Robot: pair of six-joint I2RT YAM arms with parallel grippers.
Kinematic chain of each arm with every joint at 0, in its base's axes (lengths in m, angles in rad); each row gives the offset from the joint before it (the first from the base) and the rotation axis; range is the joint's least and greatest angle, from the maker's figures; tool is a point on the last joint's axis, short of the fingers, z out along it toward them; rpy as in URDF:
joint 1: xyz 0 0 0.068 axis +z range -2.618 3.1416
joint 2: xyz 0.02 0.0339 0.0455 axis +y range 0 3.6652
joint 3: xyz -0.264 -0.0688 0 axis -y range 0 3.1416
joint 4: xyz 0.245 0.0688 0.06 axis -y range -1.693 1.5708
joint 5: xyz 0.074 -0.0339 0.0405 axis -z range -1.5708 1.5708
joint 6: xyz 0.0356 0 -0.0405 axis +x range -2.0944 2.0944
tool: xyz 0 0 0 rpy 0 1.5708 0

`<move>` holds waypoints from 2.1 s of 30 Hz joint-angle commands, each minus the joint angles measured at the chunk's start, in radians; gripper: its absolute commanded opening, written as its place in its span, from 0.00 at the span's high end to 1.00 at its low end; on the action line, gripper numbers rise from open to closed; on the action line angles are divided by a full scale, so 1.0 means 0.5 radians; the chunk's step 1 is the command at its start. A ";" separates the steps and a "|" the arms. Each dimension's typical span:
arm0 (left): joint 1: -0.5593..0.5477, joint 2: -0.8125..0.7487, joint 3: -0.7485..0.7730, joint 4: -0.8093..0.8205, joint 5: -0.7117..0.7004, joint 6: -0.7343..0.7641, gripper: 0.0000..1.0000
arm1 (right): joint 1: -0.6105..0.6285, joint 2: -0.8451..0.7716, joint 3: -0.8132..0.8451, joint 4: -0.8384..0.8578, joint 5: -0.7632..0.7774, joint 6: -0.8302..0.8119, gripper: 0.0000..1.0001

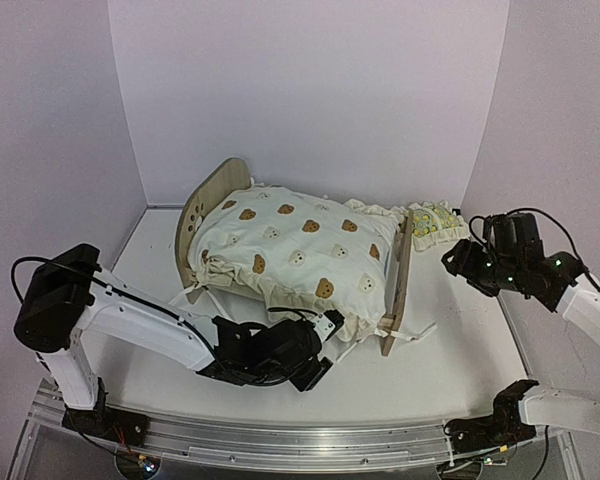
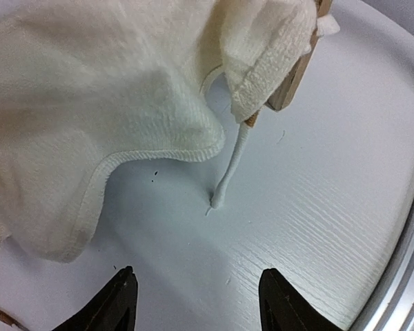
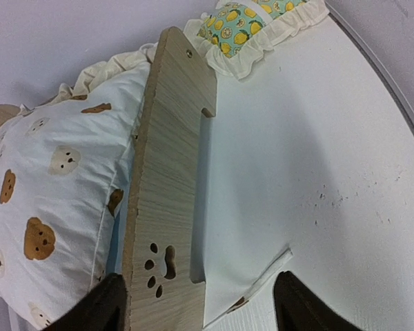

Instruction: Set up the pet bed

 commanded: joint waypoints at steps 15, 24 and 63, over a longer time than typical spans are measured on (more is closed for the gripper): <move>0.013 -0.783 -0.363 -0.401 -0.205 -0.158 0.00 | -0.479 1.159 0.677 0.411 -0.401 0.448 0.02; 0.012 -1.236 -0.515 -0.522 -0.240 -0.139 0.01 | -0.625 1.988 1.105 0.724 -0.515 0.722 0.02; 0.028 -1.280 -0.555 -0.283 -0.316 0.006 0.00 | -0.735 2.271 1.614 1.146 -0.922 0.388 1.00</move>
